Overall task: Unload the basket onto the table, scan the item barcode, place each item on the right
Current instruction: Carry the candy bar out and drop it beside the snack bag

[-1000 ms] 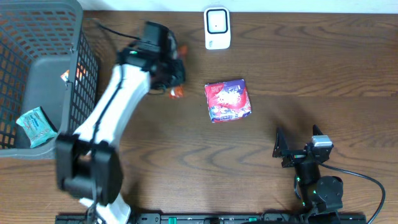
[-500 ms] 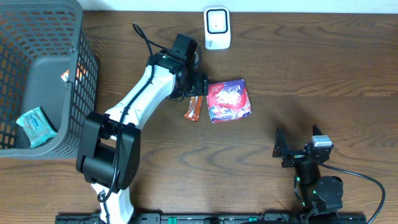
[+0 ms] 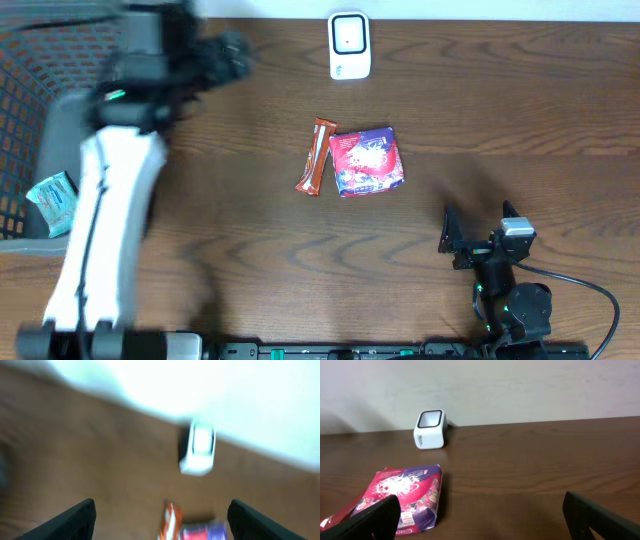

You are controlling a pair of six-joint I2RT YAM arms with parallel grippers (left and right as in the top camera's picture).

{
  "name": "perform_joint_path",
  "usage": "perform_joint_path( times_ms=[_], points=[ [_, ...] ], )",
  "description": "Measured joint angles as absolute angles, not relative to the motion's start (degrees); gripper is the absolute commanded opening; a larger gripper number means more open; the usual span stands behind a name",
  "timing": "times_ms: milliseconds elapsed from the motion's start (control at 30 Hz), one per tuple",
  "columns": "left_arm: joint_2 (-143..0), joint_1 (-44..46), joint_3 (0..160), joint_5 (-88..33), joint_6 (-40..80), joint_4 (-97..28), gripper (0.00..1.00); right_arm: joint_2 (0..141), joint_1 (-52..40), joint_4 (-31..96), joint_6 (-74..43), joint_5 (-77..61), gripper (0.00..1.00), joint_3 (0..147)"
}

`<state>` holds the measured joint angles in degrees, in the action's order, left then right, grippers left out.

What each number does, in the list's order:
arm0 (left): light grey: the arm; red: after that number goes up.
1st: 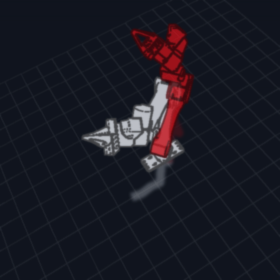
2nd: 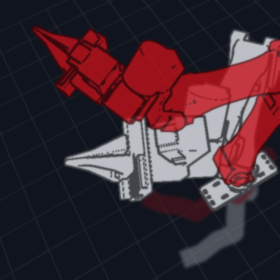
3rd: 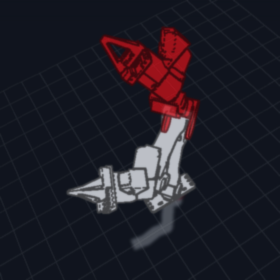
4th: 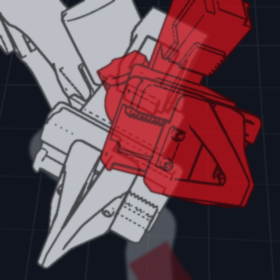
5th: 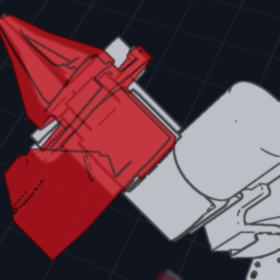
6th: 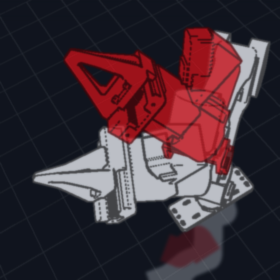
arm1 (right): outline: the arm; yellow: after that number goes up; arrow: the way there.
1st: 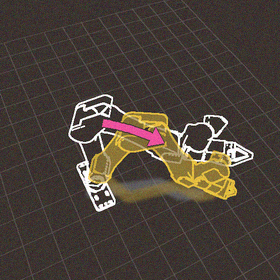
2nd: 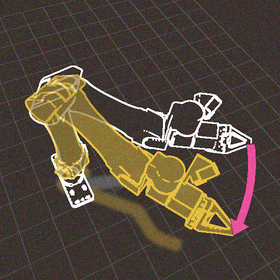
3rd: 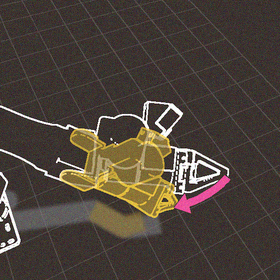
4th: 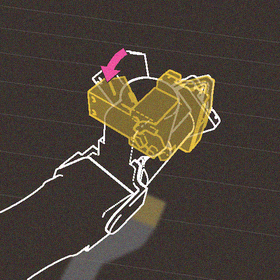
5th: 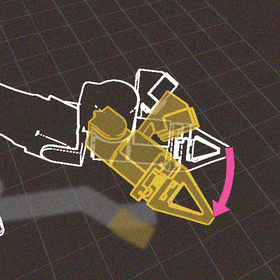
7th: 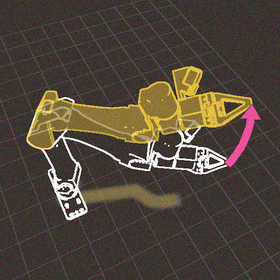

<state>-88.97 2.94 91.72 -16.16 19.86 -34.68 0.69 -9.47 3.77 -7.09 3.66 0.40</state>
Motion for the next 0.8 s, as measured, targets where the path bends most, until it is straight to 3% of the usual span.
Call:
perform_joint_path(
  times_ms=[200,467,800],
  points=[
    [-78.85,-11.60,92.51,-9.91,16.43,-33.89,0.84,0.69,-9.47,3.77,-7.09,3.66,0.99,0.40],
    [-81.87,-28.05,92.51,-2.87,14.55,-37.04,0.84,0.69,-9.47,3.77,-7.09,3.66,0.99,0.40],
    [-92.64,-32.60,92.38,-2.35,9.32,-39.16,0.84,0.69,-9.47,3.77,-7.09,3.66,0.99,0.40]
  ],
)
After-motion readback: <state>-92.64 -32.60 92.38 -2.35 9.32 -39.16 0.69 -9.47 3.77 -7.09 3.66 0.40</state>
